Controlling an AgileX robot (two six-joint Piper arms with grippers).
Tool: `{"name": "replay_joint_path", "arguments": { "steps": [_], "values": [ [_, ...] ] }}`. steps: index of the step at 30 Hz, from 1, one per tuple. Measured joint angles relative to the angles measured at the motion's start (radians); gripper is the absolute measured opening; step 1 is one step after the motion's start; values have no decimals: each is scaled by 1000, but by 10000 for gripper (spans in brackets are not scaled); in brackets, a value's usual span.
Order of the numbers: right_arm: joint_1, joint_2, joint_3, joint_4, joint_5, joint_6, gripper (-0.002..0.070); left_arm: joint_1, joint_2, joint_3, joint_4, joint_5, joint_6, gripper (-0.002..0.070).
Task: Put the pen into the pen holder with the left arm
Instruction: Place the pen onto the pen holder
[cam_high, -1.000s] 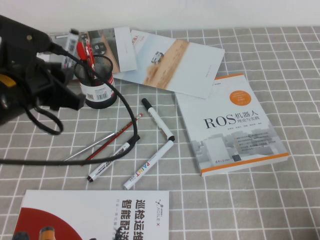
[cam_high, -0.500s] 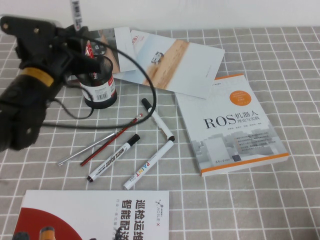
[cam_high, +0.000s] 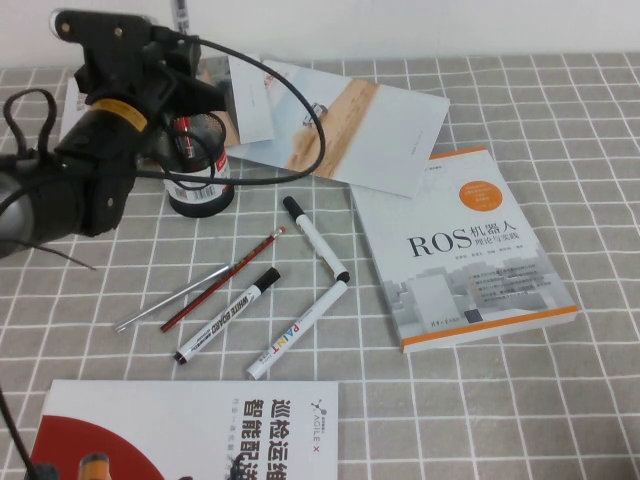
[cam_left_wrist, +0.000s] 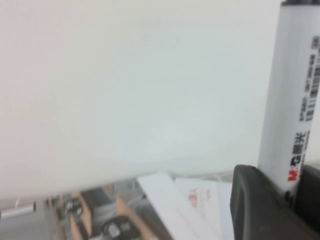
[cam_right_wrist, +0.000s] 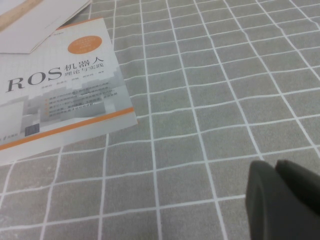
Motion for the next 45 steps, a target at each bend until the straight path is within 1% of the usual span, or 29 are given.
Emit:
{"name": "replay_joint_path", "arguments": {
  "steps": [6, 11, 23, 25, 30, 32, 35, 39, 41, 44, 45],
  "values": [
    [0, 0, 0, 0, 0, 0, -15, 19, 68, -16, 0, 9, -28, 110],
    [0, 0, 0, 0, 0, 0, -15, 19, 93, -16, 16, 15, -65, 110],
    [0, 0, 0, 0, 0, 0, -15, 19, 146, -43, 18, 22, -73, 113],
    [0, 0, 0, 0, 0, 0, -15, 19, 148, -43, 18, 24, -73, 139],
    [0, 0, 0, 0, 0, 0, -15, 19, 148, -43, 18, 27, -71, 277],
    [0, 0, 0, 0, 0, 0, -15, 19, 148, -43, 13, 30, -65, 303],
    [0, 0, 0, 0, 0, 0, -15, 19, 148, -43, 3, 51, -59, 319],
    [0, 0, 0, 0, 0, 0, -15, 19, 137, -43, -1, 112, -52, 321],
    [0, 0, 0, 0, 0, 0, -15, 19, 114, -43, -1, 163, -50, 302],
    [0, 0, 0, 0, 0, 0, -15, 15, 49, -43, -1, 257, -50, 219],
    [0, 0, 0, 0, 0, 0, -15, 11, 18, -43, -1, 295, -44, 174]
  ]
}}
